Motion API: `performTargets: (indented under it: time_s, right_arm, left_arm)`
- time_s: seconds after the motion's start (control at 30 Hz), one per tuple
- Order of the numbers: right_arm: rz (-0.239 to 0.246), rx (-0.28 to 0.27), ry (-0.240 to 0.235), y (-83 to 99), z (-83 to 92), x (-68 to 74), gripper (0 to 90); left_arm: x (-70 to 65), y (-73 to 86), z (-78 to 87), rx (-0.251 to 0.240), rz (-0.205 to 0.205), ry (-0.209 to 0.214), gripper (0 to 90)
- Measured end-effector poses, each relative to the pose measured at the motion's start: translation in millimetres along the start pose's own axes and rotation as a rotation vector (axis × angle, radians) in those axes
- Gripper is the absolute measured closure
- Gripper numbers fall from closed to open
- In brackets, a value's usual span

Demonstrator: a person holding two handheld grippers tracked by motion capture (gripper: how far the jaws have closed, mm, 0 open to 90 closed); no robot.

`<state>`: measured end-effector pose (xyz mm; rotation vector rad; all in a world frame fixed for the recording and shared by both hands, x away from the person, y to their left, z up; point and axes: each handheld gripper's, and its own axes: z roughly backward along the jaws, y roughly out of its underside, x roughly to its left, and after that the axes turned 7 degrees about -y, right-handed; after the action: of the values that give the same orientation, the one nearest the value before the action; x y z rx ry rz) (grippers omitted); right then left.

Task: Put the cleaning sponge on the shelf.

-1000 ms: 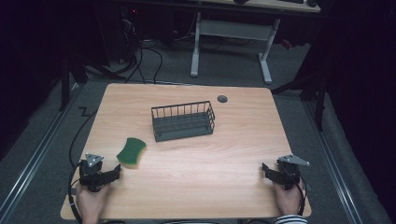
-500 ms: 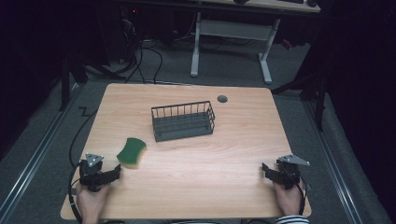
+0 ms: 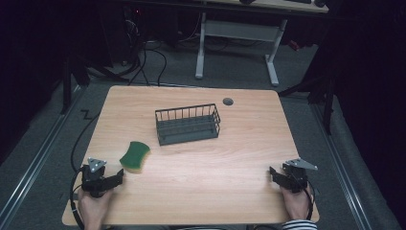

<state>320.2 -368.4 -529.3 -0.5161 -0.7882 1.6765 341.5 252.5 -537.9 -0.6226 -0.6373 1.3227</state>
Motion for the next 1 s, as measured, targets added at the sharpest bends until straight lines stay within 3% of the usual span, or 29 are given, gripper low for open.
performTargets:
  time_s: [0.13,0.3,0.43,0.5,0.53,0.6,0.7,0.8,0.9,1.0]
  right_arm:
    - [0.027,0.001,0.007,-1.5,-0.9,4.0,48.8]
    - [0.019,0.001,-0.029,-5.2,-0.7,7.5,50.5]
    - [0.040,-0.013,-0.044,-13.1,3.2,14.7,49.7]
    - [0.043,-0.020,-0.072,-20.5,4.1,19.3,49.2]
    - [0.048,-0.024,-0.110,-29.1,3.6,23.3,49.5]
    - [0.051,-0.022,-0.129,-33.5,3.0,25.5,50.0]
    - [0.067,-0.013,-0.205,-46.6,-0.7,31.6,54.4]
    - [0.097,0.001,-0.255,-62.4,-7.1,42.0,57.4]
    - [0.117,-0.006,-0.269,-71.1,-9.8,47.0,57.6]
    - [0.134,-0.021,-0.281,-84.3,-15.3,54.3,58.4]
  left_arm:
    - [0.0,0.5,0.7,-0.001,0.001,0.002,18.7]
    - [3.1,3.1,3.6,-0.015,0.020,0.032,21.4]
    - [4.0,5.1,6.3,-0.021,0.020,0.041,23.4]
    - [4.2,5.4,9.0,-0.023,0.024,0.045,24.2]
    - [4.3,5.1,11.5,-0.029,0.029,0.047,24.2]
    - [4.8,3.0,19.1,-0.050,0.044,0.056,24.9]
    - [5.5,-3.3,31.6,-0.072,0.058,0.079,28.5]
    - [2.3,-12.2,39.8,-0.073,0.044,0.102,30.7]
    - [-4.5,-23.4,43.7,-0.072,0.018,0.115,30.9]
    - [-12.7,-36.9,44.6,-0.072,0.018,0.134,30.8]
